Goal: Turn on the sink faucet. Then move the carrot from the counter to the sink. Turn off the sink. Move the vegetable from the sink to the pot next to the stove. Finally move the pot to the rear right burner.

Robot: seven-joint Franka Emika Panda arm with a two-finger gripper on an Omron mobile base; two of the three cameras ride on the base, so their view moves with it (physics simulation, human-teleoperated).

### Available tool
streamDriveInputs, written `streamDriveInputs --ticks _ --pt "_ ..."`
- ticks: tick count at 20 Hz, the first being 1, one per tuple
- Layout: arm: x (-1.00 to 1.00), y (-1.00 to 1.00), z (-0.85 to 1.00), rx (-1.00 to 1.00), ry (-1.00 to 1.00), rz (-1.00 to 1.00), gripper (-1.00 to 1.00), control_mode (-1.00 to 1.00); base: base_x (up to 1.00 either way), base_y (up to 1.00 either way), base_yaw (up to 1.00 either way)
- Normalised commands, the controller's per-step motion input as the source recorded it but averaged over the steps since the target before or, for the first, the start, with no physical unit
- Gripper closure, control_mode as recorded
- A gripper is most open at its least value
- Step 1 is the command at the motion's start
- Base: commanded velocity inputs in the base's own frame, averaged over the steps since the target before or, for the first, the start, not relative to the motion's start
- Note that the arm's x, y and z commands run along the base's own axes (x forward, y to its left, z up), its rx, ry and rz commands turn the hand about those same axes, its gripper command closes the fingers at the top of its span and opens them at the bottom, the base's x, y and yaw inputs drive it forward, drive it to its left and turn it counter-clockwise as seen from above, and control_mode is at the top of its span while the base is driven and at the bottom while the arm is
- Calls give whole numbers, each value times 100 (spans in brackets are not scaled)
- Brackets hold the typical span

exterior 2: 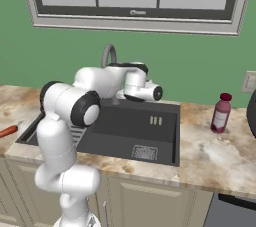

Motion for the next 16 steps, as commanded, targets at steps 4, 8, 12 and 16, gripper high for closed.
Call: streamDriveInputs --ticks 4,8,12,16 --pt "4 0 -3 0 -7 9 -100 -100 0 0 0" --pt "0 11 -13 0 -9 8 -100 -100 0 0 0" --pt "2 18 -5 0 -6 5 -100 -100 0 0 0" --pt "13 10 0 0 0 3 -100 -100 0 0 0"
